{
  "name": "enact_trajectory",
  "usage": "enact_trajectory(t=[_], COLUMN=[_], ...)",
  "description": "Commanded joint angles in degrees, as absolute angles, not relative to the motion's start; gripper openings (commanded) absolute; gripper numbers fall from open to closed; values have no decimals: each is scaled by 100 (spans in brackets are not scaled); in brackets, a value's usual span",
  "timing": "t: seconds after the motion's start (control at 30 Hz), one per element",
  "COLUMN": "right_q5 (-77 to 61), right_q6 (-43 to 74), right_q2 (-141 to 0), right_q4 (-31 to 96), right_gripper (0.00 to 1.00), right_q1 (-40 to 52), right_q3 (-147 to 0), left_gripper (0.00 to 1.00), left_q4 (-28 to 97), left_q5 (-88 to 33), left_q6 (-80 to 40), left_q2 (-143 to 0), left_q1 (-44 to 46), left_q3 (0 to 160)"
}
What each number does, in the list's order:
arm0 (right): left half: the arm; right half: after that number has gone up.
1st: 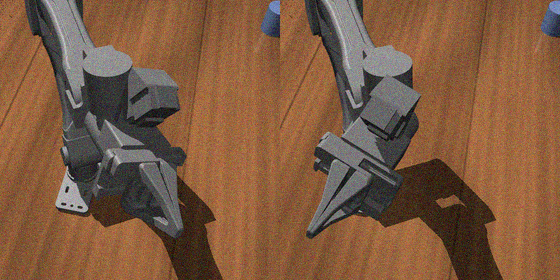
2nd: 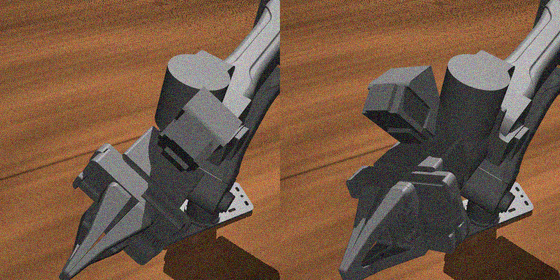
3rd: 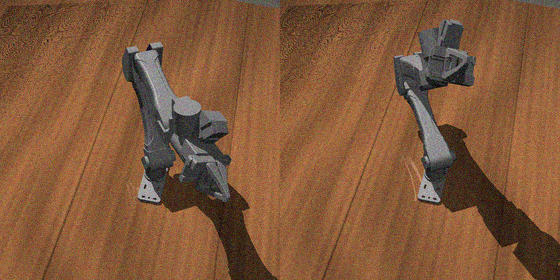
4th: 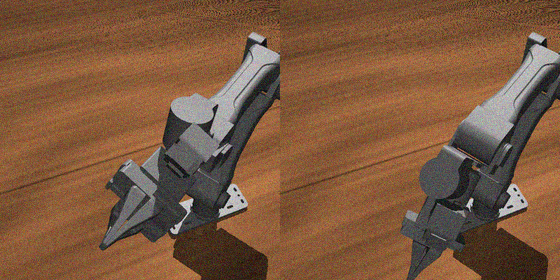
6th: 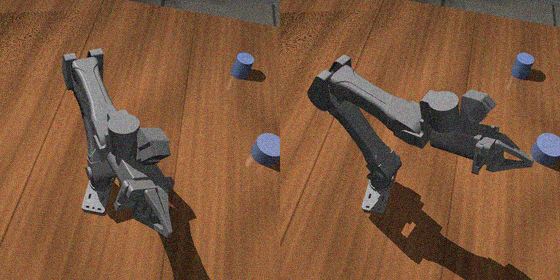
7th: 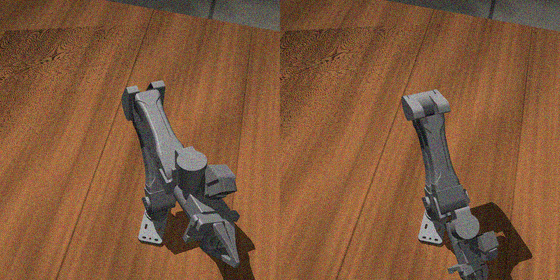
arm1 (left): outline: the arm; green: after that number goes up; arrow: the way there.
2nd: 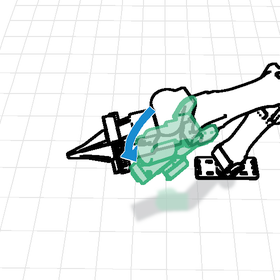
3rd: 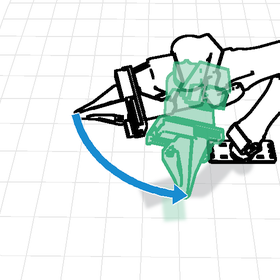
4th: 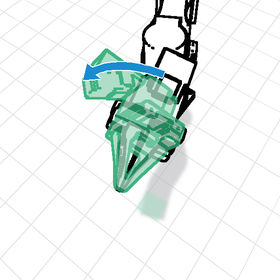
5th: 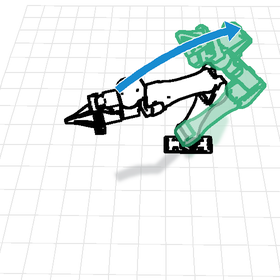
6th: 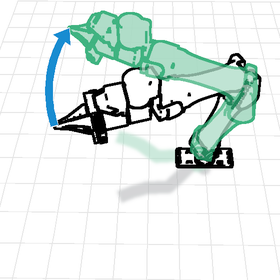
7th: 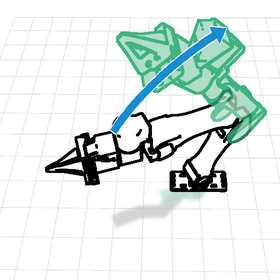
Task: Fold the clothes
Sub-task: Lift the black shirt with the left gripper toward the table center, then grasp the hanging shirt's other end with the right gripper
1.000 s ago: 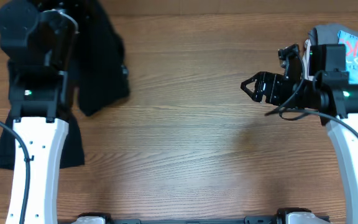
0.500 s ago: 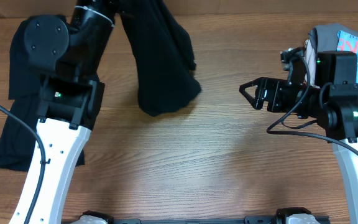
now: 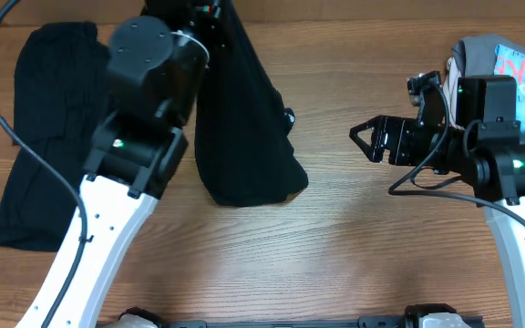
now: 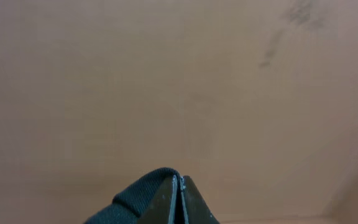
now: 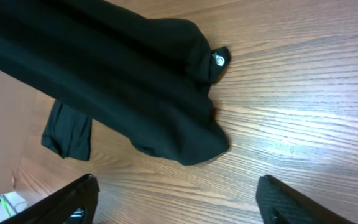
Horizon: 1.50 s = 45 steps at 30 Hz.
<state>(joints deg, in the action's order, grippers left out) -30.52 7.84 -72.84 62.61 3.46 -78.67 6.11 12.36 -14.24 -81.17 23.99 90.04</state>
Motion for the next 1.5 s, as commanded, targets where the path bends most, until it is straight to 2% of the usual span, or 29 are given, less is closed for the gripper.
enact_trajectory(t=[0.0,0.43,0.67,0.8,0.9,0.97,1.03,1.07,1.1,1.2,1.47], right_q5=[-2963,-2956,-2812,-2860,-2904,-2899,-2899,-2902,-2923,-3052,-3227], right_q6=[821,1111,996,1004,1004,1004,1013,1070,1133,1201,709], right_q2=[-7583,-9550,-10597,-10739,-10739,-10739,-10739,-10737,-10726,-10617,-9793], right_q4=[6222,4324,3417,3168,2993,2886,2851,2871,2943,3374,5572], right_gripper=[84,82,83,82,73,57,27,7,4,4,4], right_q1=[456,1844,2340,2482,2539,2539,2539,2517,2477,2296,1376], right_q3=[-7983,-7752,-7752,-7752,-7752,-7752,-7754,-7765,-7778,-7861,-8416], left_gripper=[4,4,4,4,4,4,4,4,4,4,4], left_q4=[580,744,773,845,904,963,1063,1140,1197,1343,1529], left_q5=[2740,2891,2891,2893,2891,2893,2897,2926,2985,3514,5349], left_q6=[-519,-471,-469,-471,-471,-471,-467,-460,-419,-263,427], left_q2=[-8346,-8584,-8219,-7929,-7717,-7594,-7481,-7417,-7367,-7214,-7004], left_q1=[2578,2939,3052,3050,3041,3041,3041,3039,3039,3039,3039], left_q3=[9115,9135,9135,9135,9135,9135,9135,9135,9135,9135,9135])
